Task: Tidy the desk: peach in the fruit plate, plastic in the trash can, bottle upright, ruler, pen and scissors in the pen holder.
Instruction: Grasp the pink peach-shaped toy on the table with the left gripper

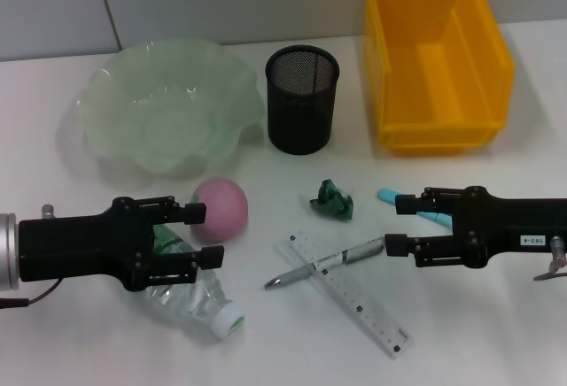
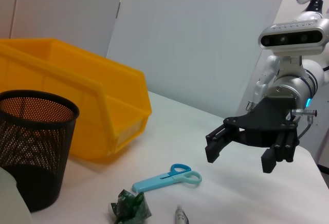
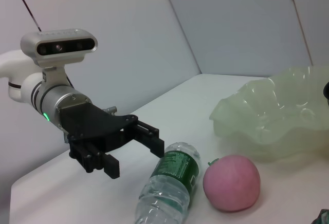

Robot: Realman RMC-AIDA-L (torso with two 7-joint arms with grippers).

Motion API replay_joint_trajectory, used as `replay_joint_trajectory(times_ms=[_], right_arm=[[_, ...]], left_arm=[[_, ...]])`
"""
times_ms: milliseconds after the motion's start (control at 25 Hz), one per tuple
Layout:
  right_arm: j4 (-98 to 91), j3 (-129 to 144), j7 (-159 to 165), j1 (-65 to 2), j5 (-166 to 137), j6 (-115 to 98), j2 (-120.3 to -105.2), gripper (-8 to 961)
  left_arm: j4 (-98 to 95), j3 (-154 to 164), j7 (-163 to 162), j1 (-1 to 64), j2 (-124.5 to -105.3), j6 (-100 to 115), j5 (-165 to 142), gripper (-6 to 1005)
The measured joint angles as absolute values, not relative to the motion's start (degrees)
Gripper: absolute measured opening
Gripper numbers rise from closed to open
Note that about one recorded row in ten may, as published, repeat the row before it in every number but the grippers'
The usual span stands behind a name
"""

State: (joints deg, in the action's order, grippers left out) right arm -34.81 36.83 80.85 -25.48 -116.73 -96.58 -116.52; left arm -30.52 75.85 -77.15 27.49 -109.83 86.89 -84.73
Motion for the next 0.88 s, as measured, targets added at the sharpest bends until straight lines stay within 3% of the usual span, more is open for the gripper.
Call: replay_joint_trajectory(times_ms=[720, 840, 880], right_arm=[[-34.7, 36.8, 81.1, -25.1, -117.7, -95.8, -116.41, 799], [-34.7, 36.8, 81.3, -25.0, -118.2, -95.8, -116.44, 799], [-34.7, 36.8, 81.4, -25.0, -118.2, -95.8, -116.49, 799]], left_arm=[[-33.5, 75.1, -77.1, 27.3, -109.85, 85.9, -84.8, 722], [-35.6, 75.1, -76.7, 27.7, -110.43, 84.0, -86.2, 722], [-38.3, 75.0, -76.7, 28.0, -111.63, 81.2, -89.4, 722]])
